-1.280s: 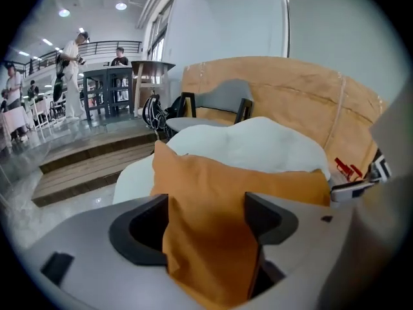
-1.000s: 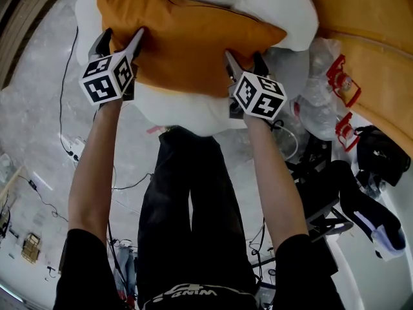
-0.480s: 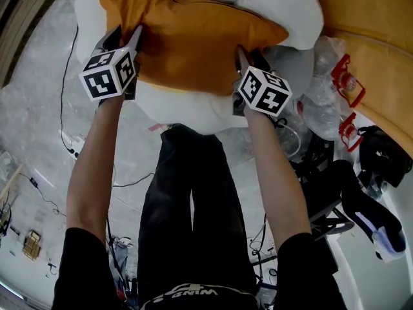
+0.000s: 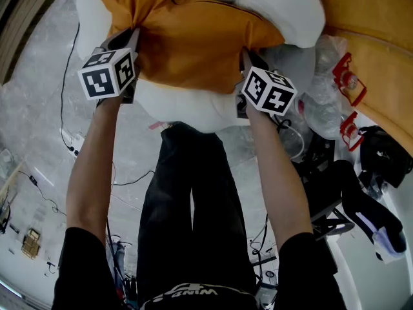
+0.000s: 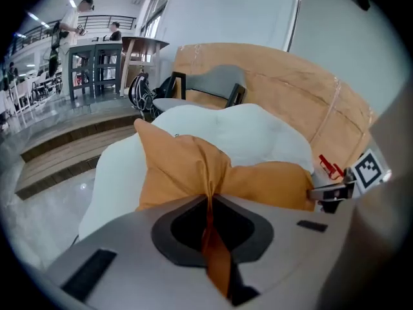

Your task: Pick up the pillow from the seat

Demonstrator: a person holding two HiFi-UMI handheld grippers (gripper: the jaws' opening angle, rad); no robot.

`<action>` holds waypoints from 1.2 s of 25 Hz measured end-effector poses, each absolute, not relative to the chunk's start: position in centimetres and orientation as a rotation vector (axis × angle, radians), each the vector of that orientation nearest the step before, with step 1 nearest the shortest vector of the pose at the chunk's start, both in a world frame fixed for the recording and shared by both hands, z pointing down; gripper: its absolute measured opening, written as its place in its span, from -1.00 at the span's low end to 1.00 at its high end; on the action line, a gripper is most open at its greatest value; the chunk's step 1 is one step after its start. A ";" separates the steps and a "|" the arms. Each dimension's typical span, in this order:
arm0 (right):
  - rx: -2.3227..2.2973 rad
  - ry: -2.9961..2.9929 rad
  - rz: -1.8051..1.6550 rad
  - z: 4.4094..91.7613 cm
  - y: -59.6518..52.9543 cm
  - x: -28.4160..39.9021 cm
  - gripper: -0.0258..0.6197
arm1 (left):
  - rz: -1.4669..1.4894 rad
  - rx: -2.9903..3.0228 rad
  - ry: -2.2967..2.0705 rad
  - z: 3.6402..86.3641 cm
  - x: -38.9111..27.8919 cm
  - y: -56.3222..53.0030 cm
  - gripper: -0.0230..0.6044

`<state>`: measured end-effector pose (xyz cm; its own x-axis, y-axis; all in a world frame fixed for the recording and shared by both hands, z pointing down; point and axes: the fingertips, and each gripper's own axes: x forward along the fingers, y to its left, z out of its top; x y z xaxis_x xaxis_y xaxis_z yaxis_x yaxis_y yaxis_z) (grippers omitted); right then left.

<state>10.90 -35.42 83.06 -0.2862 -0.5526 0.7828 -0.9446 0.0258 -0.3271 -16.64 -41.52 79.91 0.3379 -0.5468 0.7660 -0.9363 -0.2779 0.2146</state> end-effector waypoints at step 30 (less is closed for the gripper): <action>1.724 -2.287 0.646 37.5 -34.4 11.5 -0.82 | 0.416 2.318 -1.382 34.1 -16.9 -36.8 -0.84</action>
<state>11.45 -34.36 37.53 -0.2969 -0.8603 0.4145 -0.9500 0.2223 -0.2192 -16.91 -36.78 34.13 0.4645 -0.7625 0.4503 -0.8844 -0.4256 0.1917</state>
